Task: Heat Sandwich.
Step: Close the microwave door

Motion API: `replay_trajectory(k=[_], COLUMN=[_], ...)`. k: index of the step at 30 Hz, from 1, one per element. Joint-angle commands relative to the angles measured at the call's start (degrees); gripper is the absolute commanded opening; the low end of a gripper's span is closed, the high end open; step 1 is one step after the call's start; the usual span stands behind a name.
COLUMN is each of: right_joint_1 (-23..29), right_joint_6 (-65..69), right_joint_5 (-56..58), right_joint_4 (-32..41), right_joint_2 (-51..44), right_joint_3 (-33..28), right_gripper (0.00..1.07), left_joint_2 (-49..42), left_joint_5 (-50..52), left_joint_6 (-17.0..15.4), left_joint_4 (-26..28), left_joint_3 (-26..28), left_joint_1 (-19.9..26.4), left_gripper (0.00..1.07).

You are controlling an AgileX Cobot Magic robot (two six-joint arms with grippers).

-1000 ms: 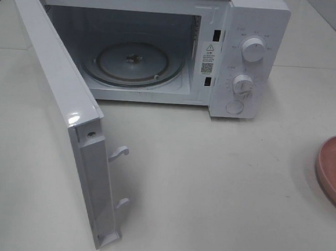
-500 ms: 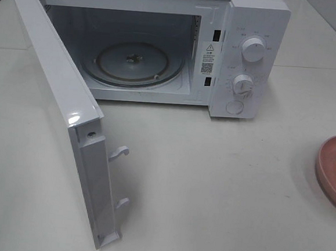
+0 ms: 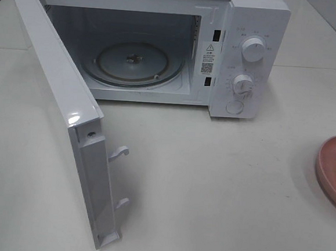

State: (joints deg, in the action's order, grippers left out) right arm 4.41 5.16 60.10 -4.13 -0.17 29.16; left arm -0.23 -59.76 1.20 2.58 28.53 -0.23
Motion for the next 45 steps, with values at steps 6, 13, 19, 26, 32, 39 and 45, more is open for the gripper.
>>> replay_trajectory(k=[6, 13, 19, 26, 32, 39, 45], right_joint_1=[-0.5, -0.5, -0.5, -0.5, -0.5, -0.5, -0.5], right_joint_6=[-0.6, -0.6, -0.6, -0.6, -0.6, -0.6, -0.6], right_joint_5=[-0.4, -0.4, -0.4, -0.4, -0.4, -0.4, -0.4], right_joint_4=[0.0, 0.0, 0.0, 0.0, 0.0, 0.0, 0.0], right_joint_2=[-1.5, -1.5, -1.5, -1.5, -1.5, -1.5, -1.5], right_joint_3=[-0.2, -0.2, -0.2, -0.2, -0.2, -0.2, -0.2], right_gripper=[0.76, 0.76, 0.76, 0.76, 0.76, 0.76, 0.76], left_joint_2=[-1.3, -1.3, -1.3, 3.2, 12.6, 20.6, 31.5], left_joint_5=[0.5, 0.5, 1.4, 6.5, 13.1, 19.6, 25.3], left_joint_6=[-0.5, -0.5, -0.5, -0.5, -0.5, -0.5, -0.5], left_joint_4=[-0.1, -0.1, 0.2, -0.7, -0.8, -0.9, -1.2], left_joint_3=[-0.1, -0.1, 0.6, 2.2, 2.2, 2.2, 1.9], left_joint_1=[0.1, 0.1, 0.1, 0.1, 0.1, 0.1, 0.1], left_gripper=[1.03, 1.03, 1.03, 0.97, 0.76, 0.48, 0.0])
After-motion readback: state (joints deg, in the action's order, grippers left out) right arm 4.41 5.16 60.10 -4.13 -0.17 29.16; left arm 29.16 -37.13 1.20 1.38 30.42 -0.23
